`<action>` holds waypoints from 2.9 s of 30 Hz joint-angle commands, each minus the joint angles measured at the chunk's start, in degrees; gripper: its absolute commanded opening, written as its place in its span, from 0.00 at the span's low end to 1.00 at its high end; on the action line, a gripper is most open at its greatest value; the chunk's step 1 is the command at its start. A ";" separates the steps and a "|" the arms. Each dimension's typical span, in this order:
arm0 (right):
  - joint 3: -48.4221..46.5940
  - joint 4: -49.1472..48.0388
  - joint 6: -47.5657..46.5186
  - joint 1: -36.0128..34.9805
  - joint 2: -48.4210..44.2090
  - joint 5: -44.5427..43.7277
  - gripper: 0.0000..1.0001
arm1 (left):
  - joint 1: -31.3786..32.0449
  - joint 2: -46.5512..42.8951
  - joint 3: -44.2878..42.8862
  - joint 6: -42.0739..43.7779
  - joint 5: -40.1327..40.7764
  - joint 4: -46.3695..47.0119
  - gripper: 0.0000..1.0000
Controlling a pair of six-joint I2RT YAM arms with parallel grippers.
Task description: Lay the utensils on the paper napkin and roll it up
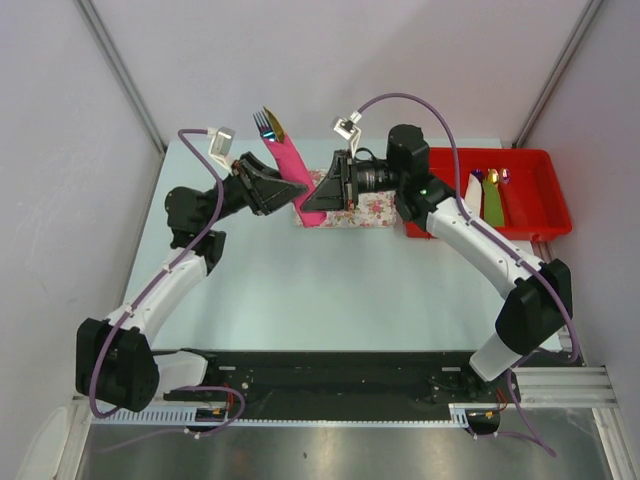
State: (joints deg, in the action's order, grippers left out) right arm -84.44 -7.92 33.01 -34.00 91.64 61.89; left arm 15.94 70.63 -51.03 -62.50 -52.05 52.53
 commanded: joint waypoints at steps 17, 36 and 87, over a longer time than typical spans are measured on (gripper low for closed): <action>-7.49 16.28 -18.34 1.30 -2.69 -9.86 0.75 | 0.40 0.65 -0.48 -4.21 1.60 6.00 0.00; -4.68 -2.62 -2.00 -2.91 1.79 -1.34 0.41 | 0.40 0.65 -1.44 -4.73 3.27 5.21 0.00; -6.26 -0.16 1.61 -0.02 0.91 -3.62 0.59 | 0.05 1.53 -1.36 -2.63 2.22 7.32 0.00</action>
State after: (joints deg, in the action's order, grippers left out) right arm -88.01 -4.56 32.99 -33.41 92.47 57.71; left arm 15.75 72.31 -50.92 -65.45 -50.39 55.40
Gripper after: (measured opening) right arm 0.631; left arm 0.041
